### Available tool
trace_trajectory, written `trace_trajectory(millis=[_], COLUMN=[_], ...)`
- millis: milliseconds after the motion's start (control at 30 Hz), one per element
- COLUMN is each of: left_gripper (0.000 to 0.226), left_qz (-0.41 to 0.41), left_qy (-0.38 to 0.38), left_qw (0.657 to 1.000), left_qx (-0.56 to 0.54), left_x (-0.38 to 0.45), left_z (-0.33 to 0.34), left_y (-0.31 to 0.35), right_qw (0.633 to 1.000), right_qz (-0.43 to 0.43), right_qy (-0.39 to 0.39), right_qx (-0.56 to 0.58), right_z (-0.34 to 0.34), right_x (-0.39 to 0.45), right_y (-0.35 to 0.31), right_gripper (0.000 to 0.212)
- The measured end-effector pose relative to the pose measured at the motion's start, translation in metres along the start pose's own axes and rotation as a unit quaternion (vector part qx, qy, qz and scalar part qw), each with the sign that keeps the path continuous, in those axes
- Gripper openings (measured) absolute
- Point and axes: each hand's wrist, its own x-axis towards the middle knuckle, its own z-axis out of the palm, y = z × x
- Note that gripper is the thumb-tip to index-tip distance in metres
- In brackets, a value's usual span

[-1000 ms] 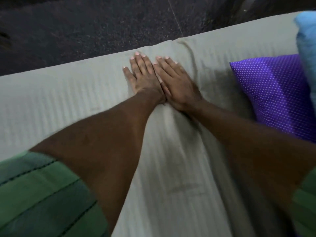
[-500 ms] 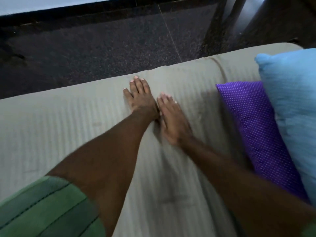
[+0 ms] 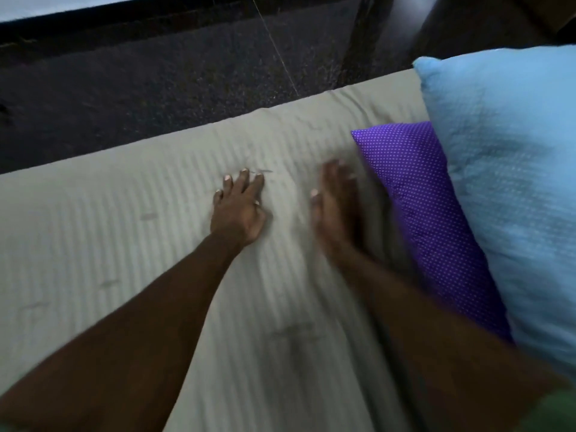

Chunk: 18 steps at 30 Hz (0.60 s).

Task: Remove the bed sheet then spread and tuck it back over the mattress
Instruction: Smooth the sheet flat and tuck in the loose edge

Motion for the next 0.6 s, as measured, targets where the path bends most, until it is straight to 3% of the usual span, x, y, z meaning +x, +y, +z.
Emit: trace_trajectory(millis=[100,167,233,267,333,433,467,533,600], left_gripper=[0.066,0.063,0.062,0.059,0.054,0.054,0.054,0.050,0.049], left_qz=[-0.037,-0.010,0.026,0.035,0.041,0.029,0.021,0.011,-0.001], left_qy=[0.025,0.063,0.078,0.075,0.065,0.066,0.066,0.071,0.083], left_qw=[0.999,0.997,0.995,0.995,0.995,0.996,0.996,0.995,0.990], left_qx=[-0.008,-0.035,-0.059,-0.063,-0.057,-0.052,-0.053,-0.071,-0.114], left_x=[-0.015,-0.038,-0.063,-0.072,-0.090,-0.112,-0.120,-0.132,-0.144], left_z=[0.001,0.010,0.026,0.033,0.044,0.052,0.054,0.059,0.063], left_y=[0.025,0.042,0.055,0.059,0.067,0.069,0.069,0.074,0.081], right_qw=[0.975,0.963,0.977,0.987,0.998,0.983,0.982,0.992,0.993], right_qz=[-0.156,-0.193,-0.146,-0.115,0.009,0.176,0.187,0.121,0.009], right_qy=[-0.155,-0.187,-0.157,-0.102,-0.020,-0.046,-0.023,0.009,-0.113], right_qx=[0.028,0.013,-0.012,-0.046,-0.058,0.009,0.004,-0.018,0.031], right_z=[0.001,0.001,-0.004,-0.005,-0.022,-0.039,-0.040,-0.047,-0.046], right_x=[-0.076,-0.089,-0.080,-0.068,-0.045,-0.021,-0.027,-0.059,-0.115], right_y=[-0.047,-0.038,-0.001,0.020,0.063,0.074,0.065,0.037,0.007], right_gripper=[0.057,0.060,0.062,0.059,0.052,0.054,0.055,0.057,0.062])
